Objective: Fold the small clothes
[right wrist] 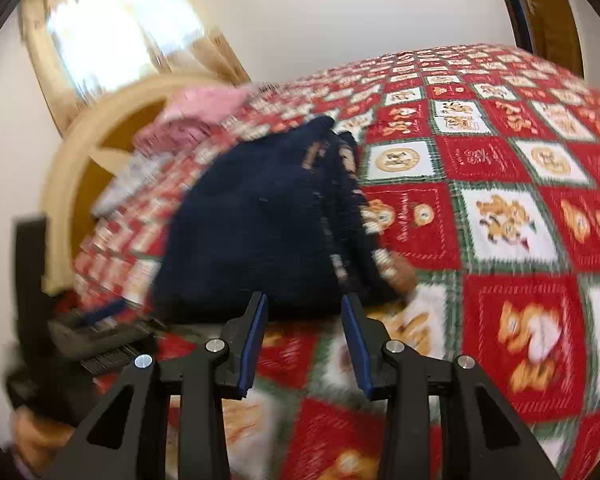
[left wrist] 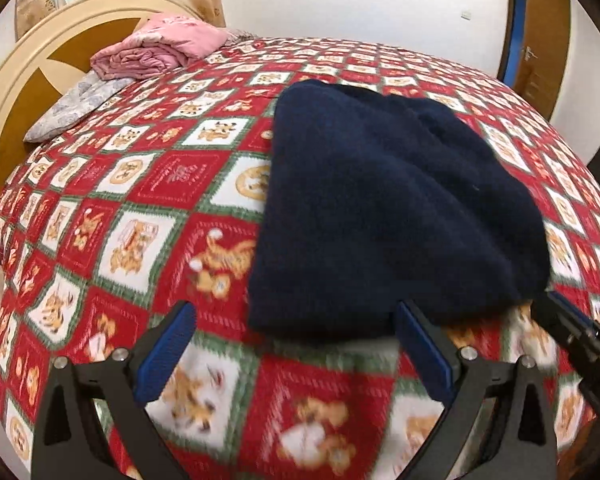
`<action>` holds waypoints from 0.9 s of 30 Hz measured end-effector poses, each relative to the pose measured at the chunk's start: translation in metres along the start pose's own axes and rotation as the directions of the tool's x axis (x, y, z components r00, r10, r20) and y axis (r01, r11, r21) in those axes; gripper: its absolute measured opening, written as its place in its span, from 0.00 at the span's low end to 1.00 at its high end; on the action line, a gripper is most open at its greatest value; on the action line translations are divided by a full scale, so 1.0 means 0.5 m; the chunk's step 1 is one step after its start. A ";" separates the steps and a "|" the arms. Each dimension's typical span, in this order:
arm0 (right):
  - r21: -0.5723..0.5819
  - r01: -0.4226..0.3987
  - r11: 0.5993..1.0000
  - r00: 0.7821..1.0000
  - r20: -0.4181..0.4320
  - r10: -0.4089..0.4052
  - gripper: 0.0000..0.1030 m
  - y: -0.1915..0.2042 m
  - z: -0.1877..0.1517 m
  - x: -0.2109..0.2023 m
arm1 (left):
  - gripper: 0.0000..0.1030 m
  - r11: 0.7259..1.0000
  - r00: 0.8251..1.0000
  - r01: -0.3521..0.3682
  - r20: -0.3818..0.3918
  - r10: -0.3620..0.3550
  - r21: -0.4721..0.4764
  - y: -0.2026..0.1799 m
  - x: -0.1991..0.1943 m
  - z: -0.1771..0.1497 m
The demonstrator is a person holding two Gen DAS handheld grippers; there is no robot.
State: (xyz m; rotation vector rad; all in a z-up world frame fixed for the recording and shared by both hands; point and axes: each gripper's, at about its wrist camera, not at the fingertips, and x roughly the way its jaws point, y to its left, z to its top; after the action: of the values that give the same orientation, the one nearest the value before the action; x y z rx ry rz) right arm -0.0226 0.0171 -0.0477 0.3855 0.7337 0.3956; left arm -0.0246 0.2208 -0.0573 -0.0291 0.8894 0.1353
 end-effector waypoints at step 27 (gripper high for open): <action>-0.157 0.195 0.968 0.976 0.124 -0.177 0.39 0.204 -0.028 -0.412 | 1.00 0.991 0.959 -0.093 0.278 0.063 0.095 -0.033 -0.331 -0.097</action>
State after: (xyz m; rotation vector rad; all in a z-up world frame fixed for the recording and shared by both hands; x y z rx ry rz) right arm -0.1933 0.0095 0.1068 0.1746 0.6181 0.2544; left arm -0.1629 0.1829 0.0403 0.1225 0.6190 0.1612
